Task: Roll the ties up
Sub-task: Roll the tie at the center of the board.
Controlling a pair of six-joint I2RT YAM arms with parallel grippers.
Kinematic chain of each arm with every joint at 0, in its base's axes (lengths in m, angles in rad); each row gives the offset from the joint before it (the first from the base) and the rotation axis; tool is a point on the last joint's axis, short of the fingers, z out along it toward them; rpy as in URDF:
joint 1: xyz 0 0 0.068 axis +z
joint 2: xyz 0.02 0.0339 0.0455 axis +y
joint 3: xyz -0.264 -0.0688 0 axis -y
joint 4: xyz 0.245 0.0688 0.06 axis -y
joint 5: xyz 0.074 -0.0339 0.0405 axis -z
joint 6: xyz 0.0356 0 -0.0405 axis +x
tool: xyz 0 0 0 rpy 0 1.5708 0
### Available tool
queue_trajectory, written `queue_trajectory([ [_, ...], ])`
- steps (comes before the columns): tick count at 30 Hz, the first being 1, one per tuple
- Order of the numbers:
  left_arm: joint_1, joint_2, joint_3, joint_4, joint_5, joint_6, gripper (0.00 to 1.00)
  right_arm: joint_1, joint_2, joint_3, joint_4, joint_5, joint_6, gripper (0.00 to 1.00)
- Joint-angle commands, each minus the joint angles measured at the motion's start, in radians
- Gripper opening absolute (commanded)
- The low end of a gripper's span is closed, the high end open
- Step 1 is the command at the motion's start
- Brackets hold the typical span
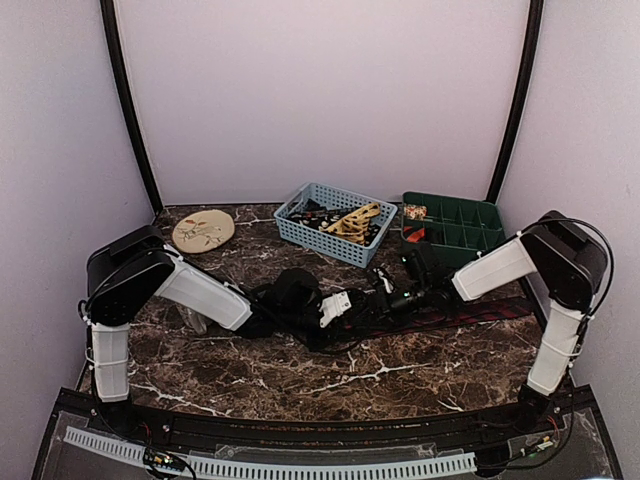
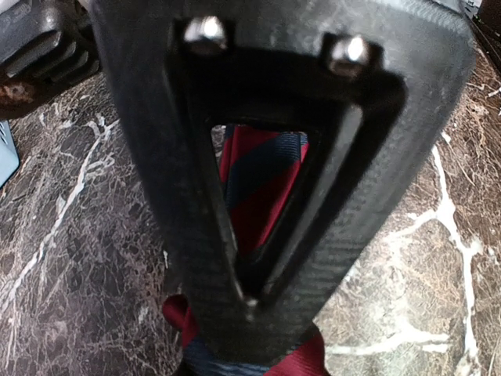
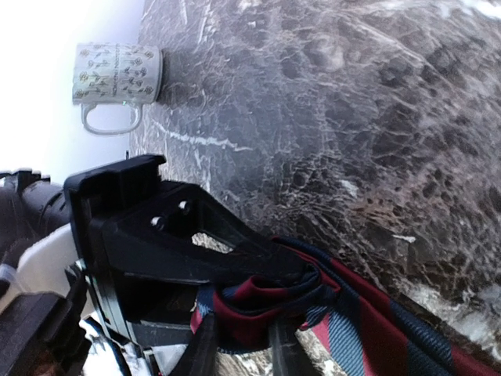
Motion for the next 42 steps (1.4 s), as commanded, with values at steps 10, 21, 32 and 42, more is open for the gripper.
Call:
queue_trajectory([
  [10, -0.006, 0.008, 0.002, -0.256, -0.060, 0.034, 0.48, -0.010, 0.057, -0.013, -0.050, 0.032, -0.070, 0.00],
  [21, -0.001, -0.123, -0.102, 0.016, 0.062, 0.009, 0.68, -0.062, 0.053, -0.076, -0.103, 0.084, -0.166, 0.00],
  [32, 0.024, 0.007, -0.236, 0.547, 0.133, -0.176, 0.72, -0.072, 0.107, -0.072, -0.157, 0.150, -0.234, 0.00],
  [42, 0.039, 0.170, -0.133, 0.650, 0.262, -0.176, 0.69, -0.071, 0.128, -0.074, -0.137, 0.152, -0.231, 0.00],
])
